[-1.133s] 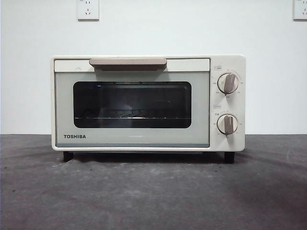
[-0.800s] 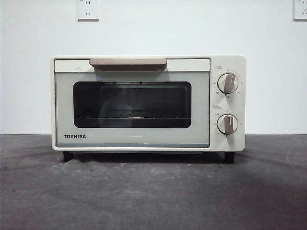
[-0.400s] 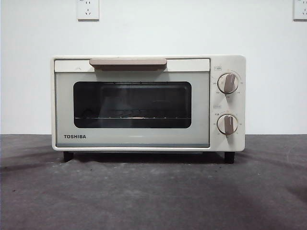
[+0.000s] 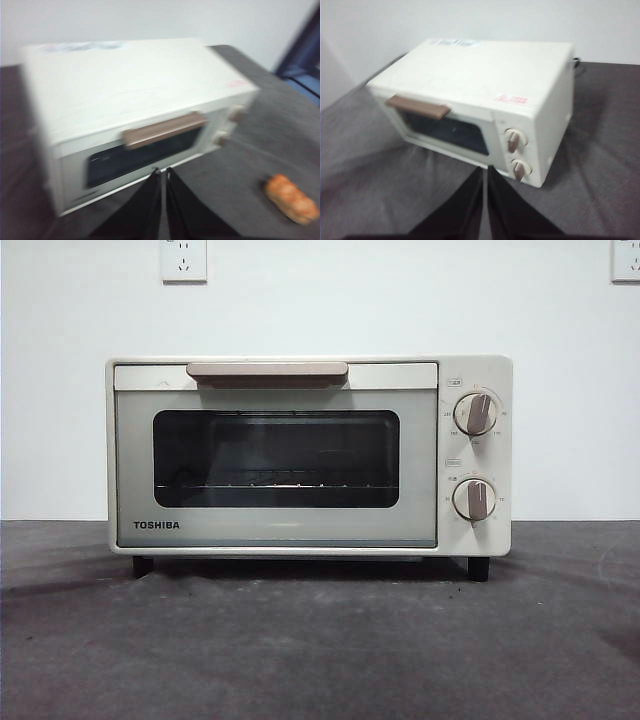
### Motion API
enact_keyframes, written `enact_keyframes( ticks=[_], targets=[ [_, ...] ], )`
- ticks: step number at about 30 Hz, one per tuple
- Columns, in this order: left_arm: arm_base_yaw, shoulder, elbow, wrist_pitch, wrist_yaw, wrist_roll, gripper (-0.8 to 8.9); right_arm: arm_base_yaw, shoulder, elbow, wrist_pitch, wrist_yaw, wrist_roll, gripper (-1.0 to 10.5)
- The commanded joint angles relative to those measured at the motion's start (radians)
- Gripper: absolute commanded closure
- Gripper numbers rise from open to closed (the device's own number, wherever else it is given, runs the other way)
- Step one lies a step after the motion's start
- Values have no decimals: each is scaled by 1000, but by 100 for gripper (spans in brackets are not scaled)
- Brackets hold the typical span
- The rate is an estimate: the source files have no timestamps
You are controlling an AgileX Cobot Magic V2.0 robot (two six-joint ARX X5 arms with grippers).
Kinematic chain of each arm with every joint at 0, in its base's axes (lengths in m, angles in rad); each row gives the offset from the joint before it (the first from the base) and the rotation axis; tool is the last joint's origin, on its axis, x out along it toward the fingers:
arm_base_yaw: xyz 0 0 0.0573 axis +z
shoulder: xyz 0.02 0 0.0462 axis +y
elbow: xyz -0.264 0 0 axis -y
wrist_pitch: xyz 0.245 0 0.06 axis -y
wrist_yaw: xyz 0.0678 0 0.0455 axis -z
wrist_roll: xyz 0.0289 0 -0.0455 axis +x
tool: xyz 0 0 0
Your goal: The left arm flap open the oven, the right arm pick bread and place it into oven, the left arm flap close the oven
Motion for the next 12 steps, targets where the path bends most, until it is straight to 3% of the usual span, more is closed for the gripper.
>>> enact_keyframes(
  ticks=[1, 10, 12],
  targets=[
    [-23, 8, 22, 4, 40, 42, 797, 33, 19, 30, -23, -6, -71, 935],
    [-43, 8, 22, -4, 40, 31, 771, 62, 19, 30, -24, -27, -75, 934],
    [-43, 8, 22, -3, 40, 31, 681, 62, 19, 30, -24, -27, -74, 889]
  ],
)
